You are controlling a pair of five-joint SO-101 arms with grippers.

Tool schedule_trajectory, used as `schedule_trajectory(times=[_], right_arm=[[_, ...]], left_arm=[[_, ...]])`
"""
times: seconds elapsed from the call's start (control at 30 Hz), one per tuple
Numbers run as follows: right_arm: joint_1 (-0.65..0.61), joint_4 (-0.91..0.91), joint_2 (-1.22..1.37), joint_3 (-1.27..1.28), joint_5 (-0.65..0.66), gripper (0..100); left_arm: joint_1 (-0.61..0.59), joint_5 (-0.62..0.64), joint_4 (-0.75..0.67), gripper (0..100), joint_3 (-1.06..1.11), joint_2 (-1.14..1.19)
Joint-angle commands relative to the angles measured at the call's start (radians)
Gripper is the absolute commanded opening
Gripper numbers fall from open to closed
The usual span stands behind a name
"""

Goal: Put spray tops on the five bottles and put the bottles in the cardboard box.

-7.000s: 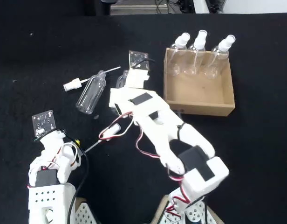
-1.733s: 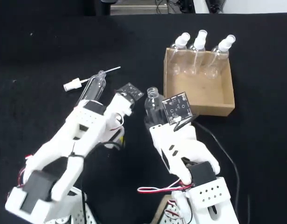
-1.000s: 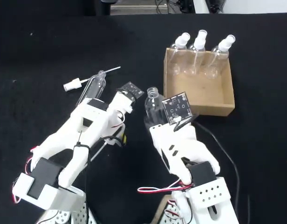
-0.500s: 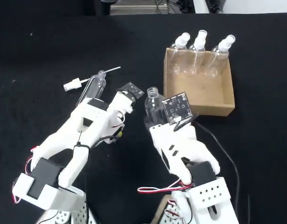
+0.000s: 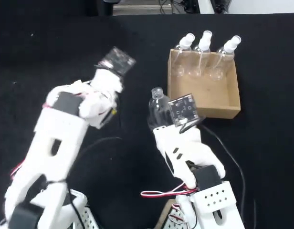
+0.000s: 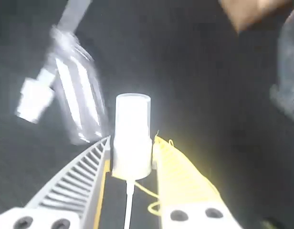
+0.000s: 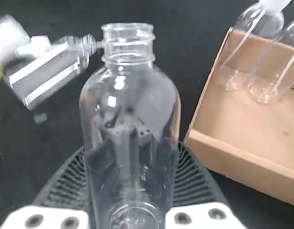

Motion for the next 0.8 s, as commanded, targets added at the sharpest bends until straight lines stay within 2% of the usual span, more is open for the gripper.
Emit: schedule_trajectory(times=[0.0, 0.13, 0.3, 0.53, 0.63, 0.77], right_arm=[[0.017, -0.100, -0.024, 0.001, -0.109, 1.0], [0.017, -0.190, -0.025, 0.031, -0.106, 1.0], [0.015, -0.216, -0.059, 0.048, -0.103, 1.0], [0.012, -0.221, -0.364, 0.196, -0.043, 1.0], [0.015, -0.215, -0.521, 0.266, -0.040, 1.0], [0.015, -0.213, -0.507, 0.269, -0.038, 1.0]], left_arm=[[-0.013, 0.172, -0.091, 3, -0.147, -0.167], [-0.002, 0.359, -0.267, 3, -0.174, -0.238], [0.082, 0.471, -0.493, 3, -0.176, -0.296], [0.246, 0.489, -0.804, 3, -0.173, -0.298], [0.329, 0.489, -0.844, 3, -0.176, -0.298], [0.392, 0.483, -0.855, 3, -0.176, -0.296]])
